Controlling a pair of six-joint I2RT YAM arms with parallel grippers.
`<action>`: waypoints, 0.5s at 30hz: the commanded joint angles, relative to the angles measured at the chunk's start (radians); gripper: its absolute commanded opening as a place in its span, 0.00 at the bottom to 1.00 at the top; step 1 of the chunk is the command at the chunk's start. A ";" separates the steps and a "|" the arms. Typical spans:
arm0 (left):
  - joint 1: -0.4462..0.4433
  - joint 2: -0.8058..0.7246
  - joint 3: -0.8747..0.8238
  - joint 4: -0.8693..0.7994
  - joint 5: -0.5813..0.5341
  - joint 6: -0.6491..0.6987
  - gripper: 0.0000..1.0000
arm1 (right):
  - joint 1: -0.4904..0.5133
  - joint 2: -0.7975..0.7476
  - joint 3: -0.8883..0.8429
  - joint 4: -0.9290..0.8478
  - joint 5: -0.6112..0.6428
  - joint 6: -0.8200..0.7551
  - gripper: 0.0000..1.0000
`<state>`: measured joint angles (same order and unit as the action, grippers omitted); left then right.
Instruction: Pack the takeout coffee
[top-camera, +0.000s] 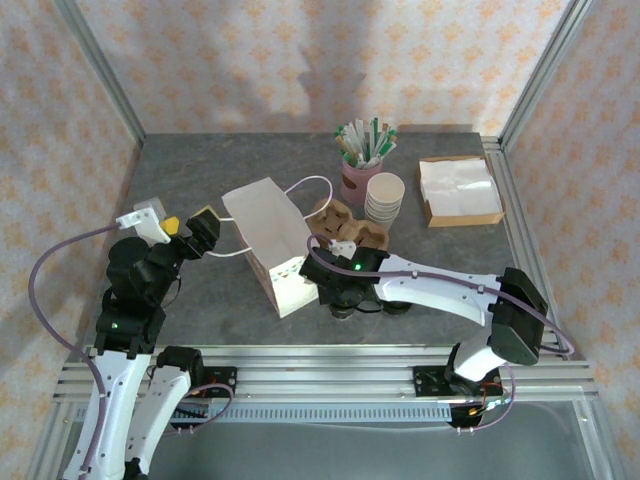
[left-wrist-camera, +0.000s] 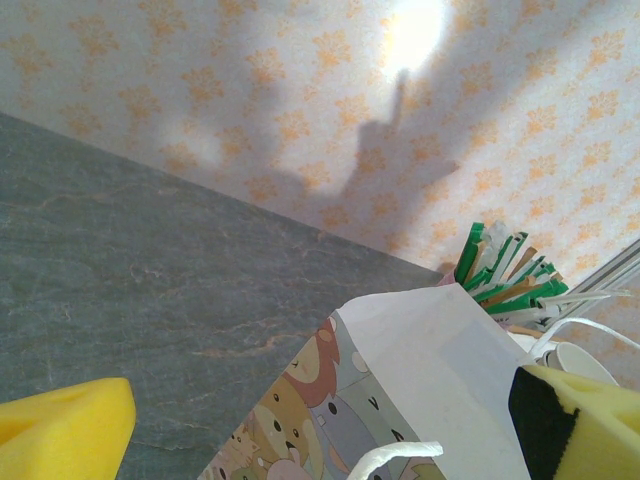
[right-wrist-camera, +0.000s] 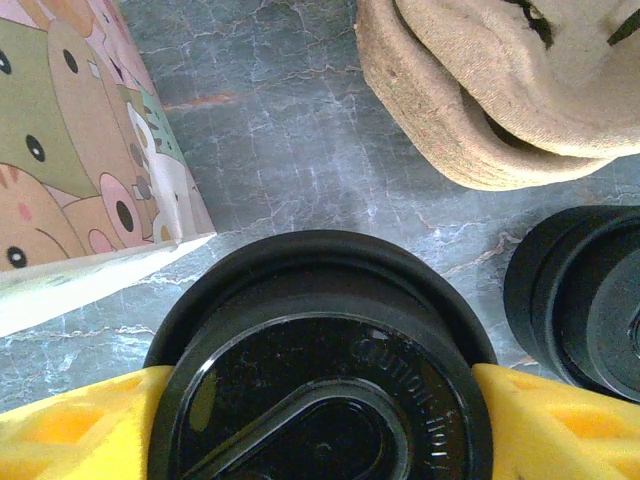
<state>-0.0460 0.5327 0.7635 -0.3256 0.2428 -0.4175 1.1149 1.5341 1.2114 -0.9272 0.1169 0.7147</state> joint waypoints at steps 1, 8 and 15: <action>-0.010 -0.004 -0.007 -0.006 -0.018 0.017 0.98 | 0.003 -0.013 0.010 -0.067 0.026 0.022 0.75; -0.011 -0.005 -0.006 -0.007 -0.020 0.016 0.98 | 0.003 -0.020 0.028 -0.083 0.045 0.025 0.77; -0.011 -0.004 -0.008 -0.004 -0.017 0.016 0.98 | 0.004 -0.049 0.031 -0.056 0.038 0.020 0.81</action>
<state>-0.0460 0.5327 0.7635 -0.3252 0.2424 -0.4175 1.1149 1.5200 1.2179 -0.9611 0.1173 0.7288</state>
